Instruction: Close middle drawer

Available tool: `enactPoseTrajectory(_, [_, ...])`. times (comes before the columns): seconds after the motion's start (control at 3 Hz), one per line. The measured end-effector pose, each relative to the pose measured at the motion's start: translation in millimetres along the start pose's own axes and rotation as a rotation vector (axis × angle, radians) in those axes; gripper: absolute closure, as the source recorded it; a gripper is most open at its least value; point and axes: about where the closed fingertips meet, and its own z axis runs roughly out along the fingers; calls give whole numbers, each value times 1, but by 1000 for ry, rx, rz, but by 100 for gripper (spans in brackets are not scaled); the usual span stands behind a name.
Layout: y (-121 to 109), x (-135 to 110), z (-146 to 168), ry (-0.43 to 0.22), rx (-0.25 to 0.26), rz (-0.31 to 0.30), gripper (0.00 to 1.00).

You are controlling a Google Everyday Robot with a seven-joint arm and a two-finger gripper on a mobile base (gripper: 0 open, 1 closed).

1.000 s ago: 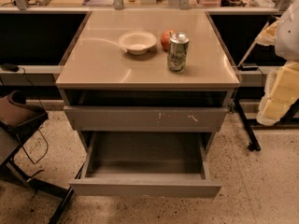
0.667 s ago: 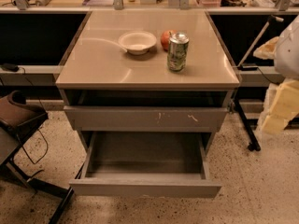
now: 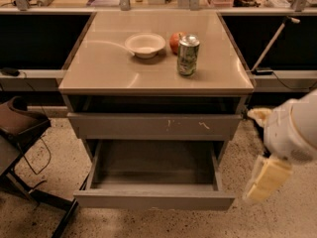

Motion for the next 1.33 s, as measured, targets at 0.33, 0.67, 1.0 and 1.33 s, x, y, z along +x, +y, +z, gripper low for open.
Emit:
enactPoseTrajectory(0.33, [26, 36, 69, 48, -8, 54, 0])
enactPoseTrajectory(0.67, [61, 86, 136, 135, -31, 138, 0])
enactPoseTrajectory(1.0, [80, 102, 148, 167, -48, 170, 0])
enactPoseTrajectory(1.33, [80, 102, 148, 166, -48, 167, 0])
